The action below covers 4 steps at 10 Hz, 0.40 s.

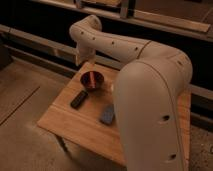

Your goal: Place the pepper in the ceramic bowl

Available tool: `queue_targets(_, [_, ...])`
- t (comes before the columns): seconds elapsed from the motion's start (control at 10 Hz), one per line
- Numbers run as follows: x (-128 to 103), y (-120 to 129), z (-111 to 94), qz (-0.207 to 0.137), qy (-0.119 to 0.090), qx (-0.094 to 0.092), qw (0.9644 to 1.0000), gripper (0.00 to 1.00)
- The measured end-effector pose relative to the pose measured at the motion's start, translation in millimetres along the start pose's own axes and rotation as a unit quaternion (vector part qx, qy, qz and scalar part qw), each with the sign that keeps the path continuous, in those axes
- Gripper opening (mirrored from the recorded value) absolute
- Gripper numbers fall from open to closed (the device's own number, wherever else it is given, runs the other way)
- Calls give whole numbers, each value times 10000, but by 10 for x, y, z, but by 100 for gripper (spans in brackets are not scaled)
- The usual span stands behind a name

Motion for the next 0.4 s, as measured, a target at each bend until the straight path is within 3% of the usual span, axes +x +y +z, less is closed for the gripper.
queue_targets(0.4, [4, 3, 14, -1, 9, 1, 10000, 56])
